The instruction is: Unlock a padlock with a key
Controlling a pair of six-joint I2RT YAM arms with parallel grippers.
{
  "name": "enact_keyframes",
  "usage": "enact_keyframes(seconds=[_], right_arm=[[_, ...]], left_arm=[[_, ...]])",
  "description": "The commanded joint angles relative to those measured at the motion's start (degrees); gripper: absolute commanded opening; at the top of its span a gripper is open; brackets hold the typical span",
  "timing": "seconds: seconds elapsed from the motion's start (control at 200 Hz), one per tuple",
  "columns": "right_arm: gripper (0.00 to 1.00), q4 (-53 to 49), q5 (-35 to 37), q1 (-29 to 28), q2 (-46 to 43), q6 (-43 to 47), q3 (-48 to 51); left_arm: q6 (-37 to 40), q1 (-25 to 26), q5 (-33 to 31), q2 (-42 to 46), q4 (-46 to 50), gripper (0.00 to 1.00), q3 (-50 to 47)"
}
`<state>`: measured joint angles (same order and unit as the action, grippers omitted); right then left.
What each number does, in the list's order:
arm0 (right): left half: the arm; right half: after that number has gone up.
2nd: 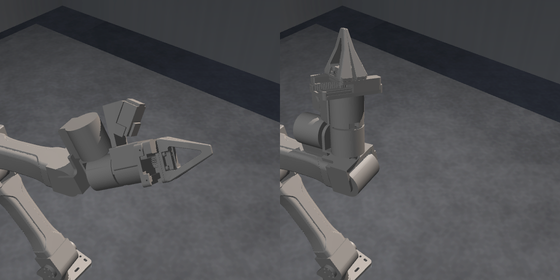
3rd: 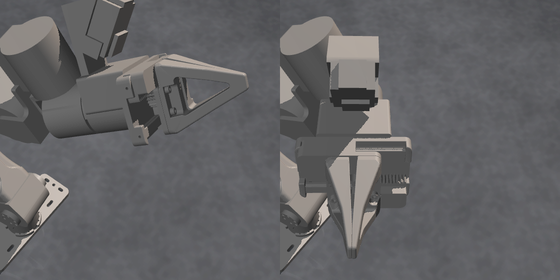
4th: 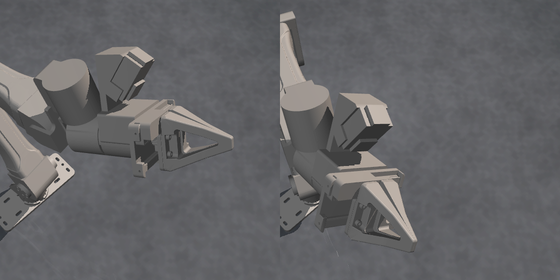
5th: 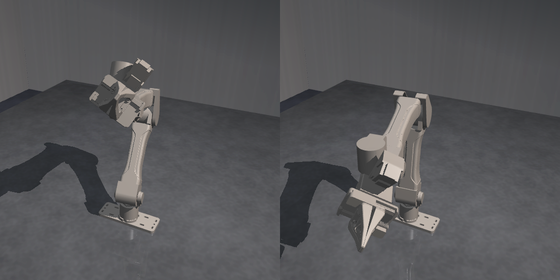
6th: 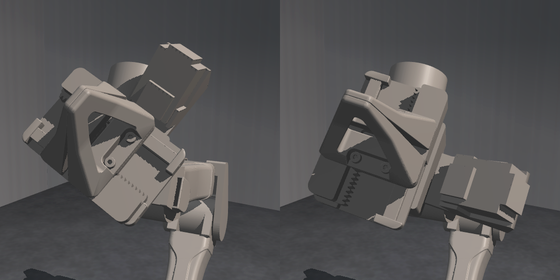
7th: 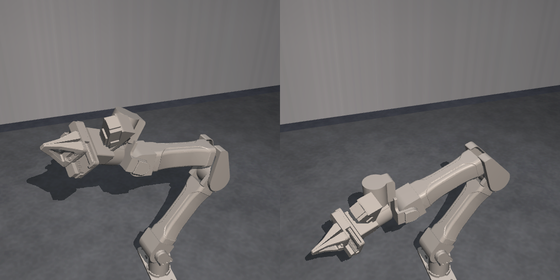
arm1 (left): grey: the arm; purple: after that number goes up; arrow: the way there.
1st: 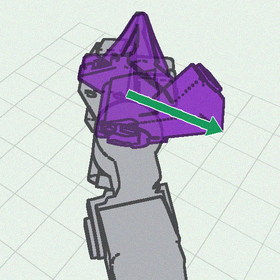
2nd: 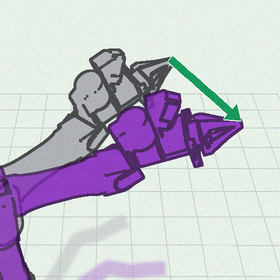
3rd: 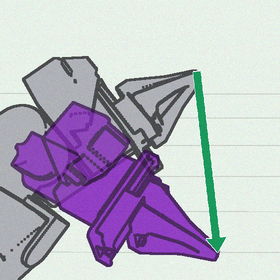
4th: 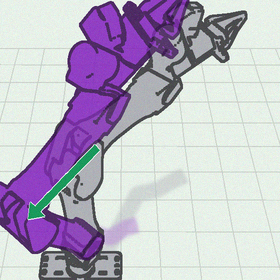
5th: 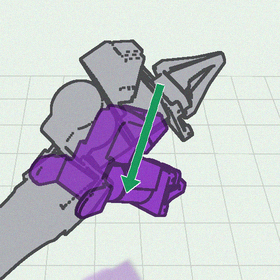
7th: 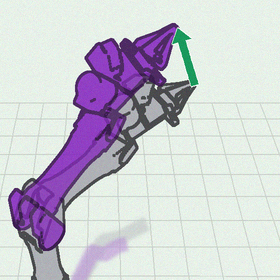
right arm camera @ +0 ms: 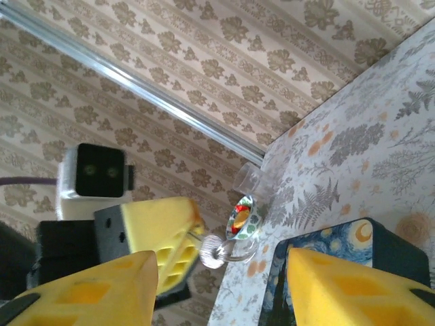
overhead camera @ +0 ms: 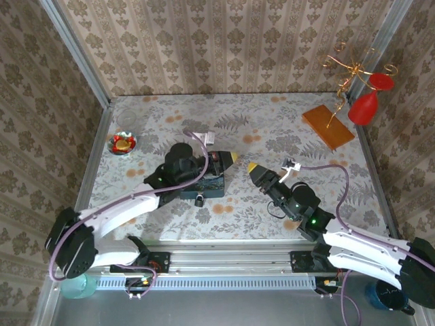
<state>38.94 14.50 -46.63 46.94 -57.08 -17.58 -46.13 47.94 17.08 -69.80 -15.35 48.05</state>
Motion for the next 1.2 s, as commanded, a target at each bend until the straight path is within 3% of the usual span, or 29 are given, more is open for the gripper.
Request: enact_keyframes(seconds=[0.0, 0.09, 0.215, 0.355, 0.455, 0.665, 0.86, 1.195], right_arm=[[0.60, -3.5, -1.8, 1.4, -1.4, 1.0, -1.7], [0.62, -3.1, -3.6, 1.6, -0.4, 1.1, -1.8], [0.62, -0.5, -5.9, 1.7, 2.3, 0.4, -1.8], [0.61, 7.9, -12.4, 1.7, 6.3, 1.3, -2.3], [0.61, 15.4, -15.9, 1.7, 9.2, 2.1, -1.9], [0.60, 21.2, -19.5, 1.8, 12.9, 2.9, -2.1], [0.40, 24.3, -22.1, 1.7, 14.0, 2.8, -2.9], [0.30, 25.6, -25.1, 1.7, 14.6, 2.9, -4.1]], left_arm=[[19.5, 2.5, -10.5, 2.2, 26.5, 0.00, 9.2], [25.9, 5.1, -15.1, 0.9, 35.4, 0.00, 14.5], [27.5, 4.8, -13.9, 1.7, 36.0, 0.00, 14.9], [22.0, 2.5, -4.4, 3.5, 27.9, 0.00, 11.6], [20.8, 2.4, -1.8, 3.6, 27.5, 0.00, 12.1], [18.2, 1.9, 5.0, 5.3, 24.4, 0.00, 12.0], [15.8, 0.9, 7.8, 6.0, 21.2, 0.00, 10.3], [13.5, -0.7, 11.0, 6.5, 17.9, 0.00, 8.9]])
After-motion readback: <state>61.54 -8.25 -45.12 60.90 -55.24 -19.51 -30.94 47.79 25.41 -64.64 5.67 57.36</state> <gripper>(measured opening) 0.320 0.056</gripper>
